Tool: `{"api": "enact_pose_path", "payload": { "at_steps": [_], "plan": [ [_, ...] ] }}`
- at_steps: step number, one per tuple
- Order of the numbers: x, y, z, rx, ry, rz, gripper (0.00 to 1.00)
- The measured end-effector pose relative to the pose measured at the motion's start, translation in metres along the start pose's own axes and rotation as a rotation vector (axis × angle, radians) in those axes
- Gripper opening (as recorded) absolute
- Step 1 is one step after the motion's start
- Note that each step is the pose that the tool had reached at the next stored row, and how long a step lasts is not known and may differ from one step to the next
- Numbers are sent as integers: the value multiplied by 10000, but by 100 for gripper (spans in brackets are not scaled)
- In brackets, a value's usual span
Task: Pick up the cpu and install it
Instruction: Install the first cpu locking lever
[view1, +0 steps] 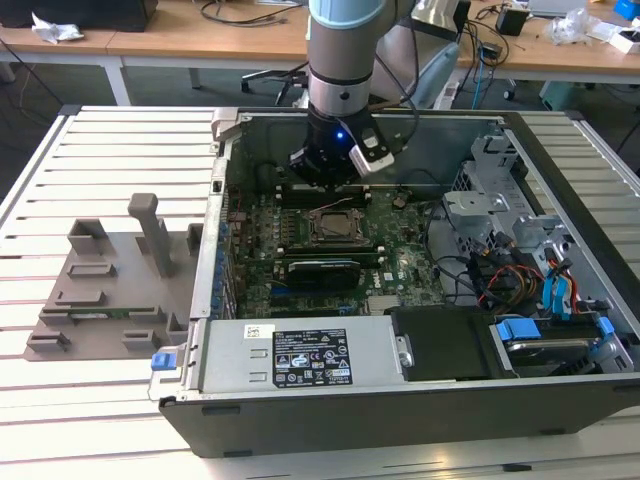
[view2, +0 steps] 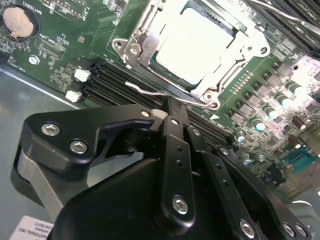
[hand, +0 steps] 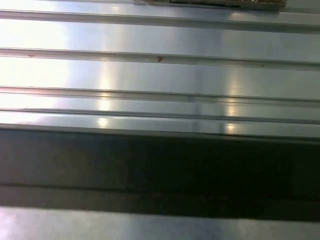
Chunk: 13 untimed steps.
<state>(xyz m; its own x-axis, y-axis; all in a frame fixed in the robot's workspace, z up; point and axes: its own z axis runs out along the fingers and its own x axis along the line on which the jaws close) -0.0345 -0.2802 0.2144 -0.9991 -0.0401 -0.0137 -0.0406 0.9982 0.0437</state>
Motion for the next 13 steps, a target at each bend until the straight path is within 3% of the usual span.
{"api": "enact_pose_path", "payload": {
  "at_steps": [6, 13],
  "plan": [
    [-97, -6, 37, 0, 18, 1, 11],
    [-160, -10, 72, 4, 21, 1, 11]
  ]
}}
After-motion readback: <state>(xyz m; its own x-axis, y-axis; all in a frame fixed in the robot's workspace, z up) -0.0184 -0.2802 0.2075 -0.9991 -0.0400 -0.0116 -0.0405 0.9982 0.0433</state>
